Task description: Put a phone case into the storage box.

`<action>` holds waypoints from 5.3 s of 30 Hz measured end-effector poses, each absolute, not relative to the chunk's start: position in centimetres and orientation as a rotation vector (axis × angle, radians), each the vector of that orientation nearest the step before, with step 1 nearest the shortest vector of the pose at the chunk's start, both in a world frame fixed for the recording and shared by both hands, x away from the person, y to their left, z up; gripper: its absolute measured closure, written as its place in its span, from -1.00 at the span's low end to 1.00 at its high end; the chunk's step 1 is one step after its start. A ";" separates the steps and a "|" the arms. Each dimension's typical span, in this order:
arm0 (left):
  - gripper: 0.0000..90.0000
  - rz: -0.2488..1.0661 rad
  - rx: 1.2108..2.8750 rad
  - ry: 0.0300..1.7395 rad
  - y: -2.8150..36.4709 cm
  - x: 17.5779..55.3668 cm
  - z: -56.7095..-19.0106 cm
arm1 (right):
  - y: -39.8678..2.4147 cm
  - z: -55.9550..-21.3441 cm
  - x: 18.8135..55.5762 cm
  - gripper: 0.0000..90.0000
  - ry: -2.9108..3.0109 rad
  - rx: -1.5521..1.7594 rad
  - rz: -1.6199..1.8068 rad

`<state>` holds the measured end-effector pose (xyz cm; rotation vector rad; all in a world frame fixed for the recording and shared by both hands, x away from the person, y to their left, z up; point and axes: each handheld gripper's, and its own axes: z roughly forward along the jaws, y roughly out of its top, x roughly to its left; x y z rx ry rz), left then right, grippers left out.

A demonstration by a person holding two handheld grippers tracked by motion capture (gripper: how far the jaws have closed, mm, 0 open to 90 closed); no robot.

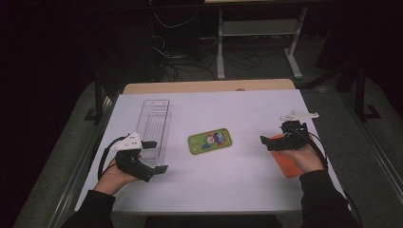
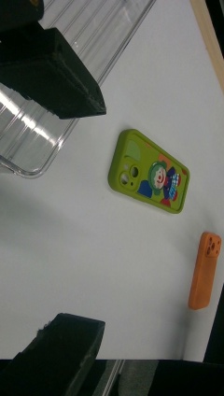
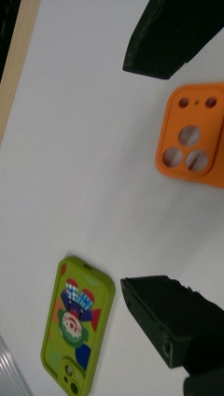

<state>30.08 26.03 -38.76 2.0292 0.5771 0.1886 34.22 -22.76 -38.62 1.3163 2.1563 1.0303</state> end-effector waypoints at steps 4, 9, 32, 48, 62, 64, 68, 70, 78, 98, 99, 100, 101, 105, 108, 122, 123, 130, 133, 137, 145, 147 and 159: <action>-1.00 0.187 2.028 0.577 26.1 30.1 -38.7 | -23.7 -38.8 33.9 -1.00 2.138 1.346 1.001; -1.00 0.185 2.024 0.584 26.1 30.1 -38.6 | -24.6 -39.6 33.7 -1.00 2.136 1.362 0.949; -1.00 0.186 2.026 0.581 26.0 30.0 -38.7 | -26.6 -42.5 30.9 -1.00 2.131 1.512 0.795; -1.00 0.183 2.031 0.576 25.9 30.0 -38.7 | -25.8 -43.9 30.7 -0.95 2.220 1.510 0.707; -1.00 0.182 2.035 0.574 25.9 30.0 -38.8 | -25.5 -44.2 30.9 -0.70 2.237 1.585 0.636; -1.00 0.183 2.038 0.572 25.9 30.0 -38.8 | -25.5 -44.3 31.0 -0.70 2.233 1.610 0.639; -1.00 0.182 2.037 0.570 25.9 30.0 -38.8 | -25.6 -44.3 31.0 -0.71 2.241 1.615 0.635; -1.00 0.180 2.036 0.572 25.9 30.0 -38.8 | -25.6 -44.3 31.0 -0.70 2.239 1.618 0.635; -1.00 0.180 2.037 0.577 25.8 29.9 -38.9 | -25.6 -44.3 31.1 -0.67 2.234 1.629 0.631; -1.00 0.187 2.019 0.577 25.4 30.5 -38.0 | -25.9 -42.8 31.8 -0.66 2.287 1.642 0.715; -1.00 0.188 2.020 0.573 25.4 30.6 -38.0 | -25.9 -42.8 31.8 -0.66 2.289 1.628 0.722; -1.00 0.185 2.016 0.576 25.4 30.6 -37.9 | -25.9 -42.7 31.9 -0.66 2.288 1.619 0.727; -1.00 0.183 2.012 0.575 25.4 30.7 -37.9 | -25.8 -42.6 31.8 -0.66 2.291 1.643 0.730; -1.00 0.181 2.005 0.582 25.2 30.9 -37.6 | -25.8 -42.0 32.0 -0.66 2.293 1.593 0.748; -1.00 0.186 2.011 0.572 25.1 31.1 -37.3 | -25.6 -41.4 32.2 -0.66 2.290 1.565 0.768; -1.00 0.191 2.021 0.521 23.5 33.1 -35.3 | -24.6 -38.8 33.7 -0.66 2.316 1.453 0.867; -1.00 0.193 2.021 0.518 23.3 33.3 -35.0 | -24.5 -38.6 34.0 -0.66 2.318 1.441 0.874; -1.00 0.180 1.998 0.493 22.0 34.8 -34.4 | -23.4 -37.9 35.4 -0.66 2.348 1.429 0.895; -1.00 0.175 2.020 0.475 21.3 35.5 -34.3 | -22.7 -37.7 35.9 -0.66 2.382 1.379 0.881; -1.00 0.141 2.045 0.428 20.2 36.4 -34.3 | -21.8 -37.5 36.5 -0.66 2.433 1.296 0.877; -1.00 0.094 2.050 0.368 18.7 37.7 -34.1 | -19.5 -37.2 37.4 -0.66 2.542 1.140 0.884; -1.00 0.086 2.055 0.354 18.3 37.7 -34.1 | -18.9 -36.9 37.4 -0.66 2.560 1.119 0.915; -1.00 0.060 2.108 0.254 17.2 36.9 -34.5 | -15.4 -36.4 36.3 -0.66 2.737 0.852 0.971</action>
